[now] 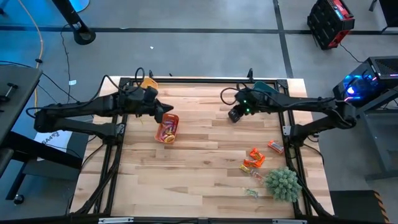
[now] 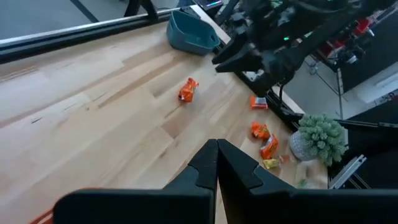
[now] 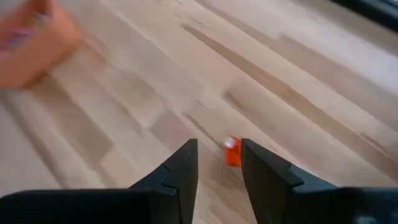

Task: Sort candy
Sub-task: Put the top left orange chocolate into the blue bin

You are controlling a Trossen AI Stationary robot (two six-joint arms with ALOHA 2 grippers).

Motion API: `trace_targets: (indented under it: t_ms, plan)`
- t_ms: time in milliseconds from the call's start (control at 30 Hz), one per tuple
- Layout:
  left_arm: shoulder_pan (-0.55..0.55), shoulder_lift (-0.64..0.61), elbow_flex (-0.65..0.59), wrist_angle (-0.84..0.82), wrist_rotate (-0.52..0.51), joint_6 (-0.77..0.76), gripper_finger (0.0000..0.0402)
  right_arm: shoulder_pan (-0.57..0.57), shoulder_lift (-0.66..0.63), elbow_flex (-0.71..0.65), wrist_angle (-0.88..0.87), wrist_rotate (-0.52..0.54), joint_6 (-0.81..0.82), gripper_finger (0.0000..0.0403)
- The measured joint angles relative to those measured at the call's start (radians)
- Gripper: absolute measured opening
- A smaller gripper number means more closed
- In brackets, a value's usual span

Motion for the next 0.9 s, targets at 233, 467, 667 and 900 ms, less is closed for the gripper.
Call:
trace_targets:
  t_ms: [233, 467, 667, 900]
  plan:
    - [0.000, 0.016, 0.000, -0.005, 0.000, -0.033, 0.0000, -0.027, 0.107, -0.012, -0.005, -0.041, -0.191, 0.0191]
    - [0.000, 0.021, 0.000, -0.005, 0.004, -0.053, 0.0000, -0.040, 0.262, -0.012, 0.010, -0.008, -0.446, 0.0219]
    - [0.000, 0.021, 0.000, -0.006, 0.004, -0.061, 0.0000, -0.044, 0.380, -0.012, 0.054, 0.060, -0.553, 0.0219]
    - [0.000, 0.021, 0.000, -0.007, 0.003, -0.061, 0.0000, -0.044, 0.453, -0.002, 0.037, 0.005, -0.489, 0.0167]
